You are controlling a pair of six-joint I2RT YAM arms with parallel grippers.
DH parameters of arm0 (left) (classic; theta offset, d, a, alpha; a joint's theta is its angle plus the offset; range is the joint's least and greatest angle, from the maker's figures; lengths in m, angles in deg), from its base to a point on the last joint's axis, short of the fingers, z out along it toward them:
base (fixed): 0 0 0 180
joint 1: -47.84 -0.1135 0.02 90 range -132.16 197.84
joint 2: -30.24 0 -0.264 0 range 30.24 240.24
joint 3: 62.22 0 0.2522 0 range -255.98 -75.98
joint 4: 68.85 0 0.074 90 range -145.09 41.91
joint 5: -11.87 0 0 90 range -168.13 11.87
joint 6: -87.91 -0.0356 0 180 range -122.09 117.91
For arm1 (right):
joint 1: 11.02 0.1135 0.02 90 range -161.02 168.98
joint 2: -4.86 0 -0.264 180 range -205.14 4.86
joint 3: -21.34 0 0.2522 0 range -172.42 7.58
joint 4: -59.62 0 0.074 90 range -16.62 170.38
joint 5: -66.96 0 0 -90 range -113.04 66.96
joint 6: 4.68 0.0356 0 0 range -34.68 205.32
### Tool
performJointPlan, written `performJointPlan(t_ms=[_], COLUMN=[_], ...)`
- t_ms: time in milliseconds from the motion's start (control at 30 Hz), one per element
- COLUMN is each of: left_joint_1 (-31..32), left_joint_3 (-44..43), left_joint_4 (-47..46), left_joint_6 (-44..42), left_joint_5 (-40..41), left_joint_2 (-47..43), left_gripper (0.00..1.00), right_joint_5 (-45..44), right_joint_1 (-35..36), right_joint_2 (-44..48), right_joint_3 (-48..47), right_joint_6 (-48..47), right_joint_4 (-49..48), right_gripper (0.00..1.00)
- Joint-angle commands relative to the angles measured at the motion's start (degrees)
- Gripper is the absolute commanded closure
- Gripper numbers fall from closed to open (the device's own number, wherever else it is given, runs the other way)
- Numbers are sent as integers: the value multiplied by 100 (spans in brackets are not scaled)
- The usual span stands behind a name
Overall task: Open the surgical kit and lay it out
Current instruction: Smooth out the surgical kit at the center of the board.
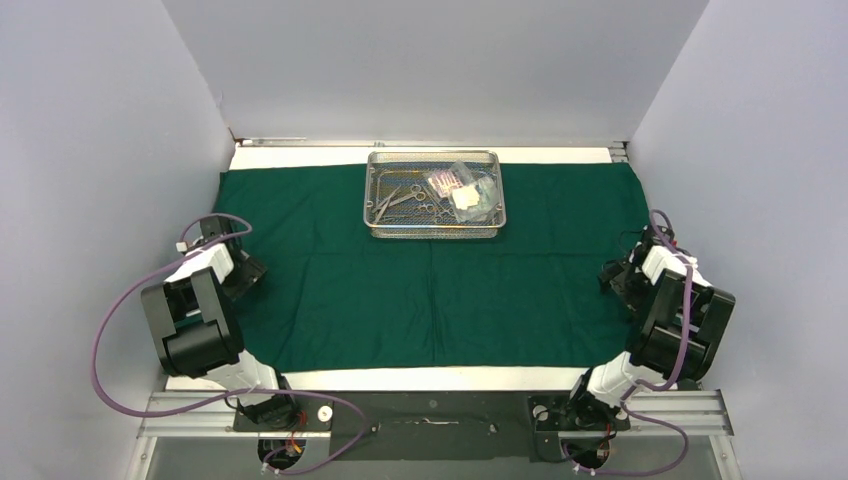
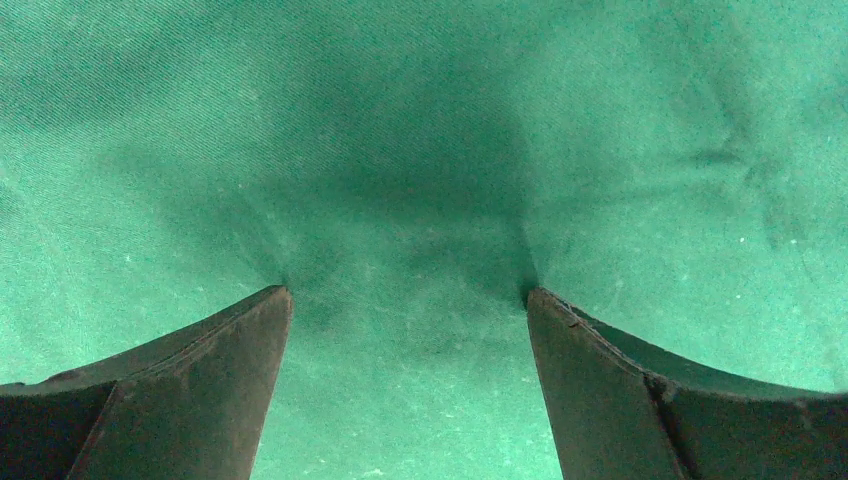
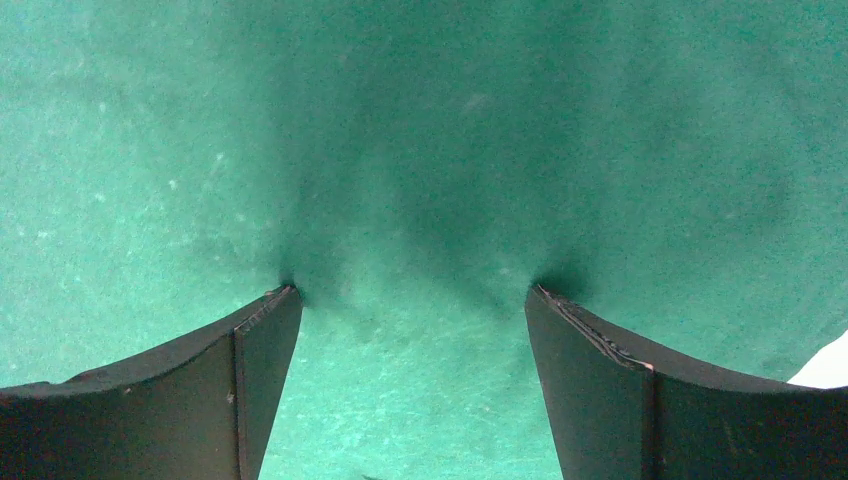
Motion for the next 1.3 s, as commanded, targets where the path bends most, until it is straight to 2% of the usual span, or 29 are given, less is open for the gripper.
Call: performJointPlan(t_ms=[0, 233, 333, 500, 567, 633, 733, 800, 867, 1067, 1100, 1233, 1267], left_joint_1=[-52, -69, -36, 296, 434, 539, 588, 598, 606, 754, 828, 1324, 1453], left_joint_3=[-110, -327, -750, -1901, -2245, -2567, -2984, -3206, -3252, -2690, -2550, -2337, -2331], left_joint_4=[161, 249, 384, 835, 862, 906, 993, 1016, 816, -835, -1122, -1916, -1989], left_joint_6=[149, 204, 146, 17, -198, -376, -685, -899, -1081, -657, -500, -69, -26], left_joint_5=[464, 555, 523, 541, 455, 365, 41, -334, -1068, -3656, -3985, -4434, -4393], left_joint_2=[333, 325, 170, -142, -251, -324, -330, -312, -388, -626, -612, -336, -228], left_gripper=[15, 15, 15, 8, 3, 4, 4, 4, 4, 0, 2, 10, 12], right_joint_5=[-1010, -1508, -1665, -1932, -1845, -1582, -735, -40, 605, 1729, 1822, 1811, 1762], right_joint_1=[-321, -579, -392, 132, 402, 668, 997, 1145, 1339, 2028, 2118, 2560, 2715], right_joint_2=[-90, 281, 520, 838, 944, 1041, 1132, 1226, 1293, 938, 782, 105, -71], right_joint_3=[259, 295, -35, -1003, -1319, -1530, -1637, -1583, -1534, -1773, -1858, -2287, -2412], right_joint_6=[-91, 16, 56, 123, -19, -223, -600, -887, -1113, -1248, -1180, -994, -968], right_joint_4=[68, 142, 302, 688, 653, 530, 93, -292, -731, -1607, -1662, -1628, -1586], right_gripper=[20, 20, 20, 17, 16, 15, 9, 1, 9, 10, 10, 0, 4])
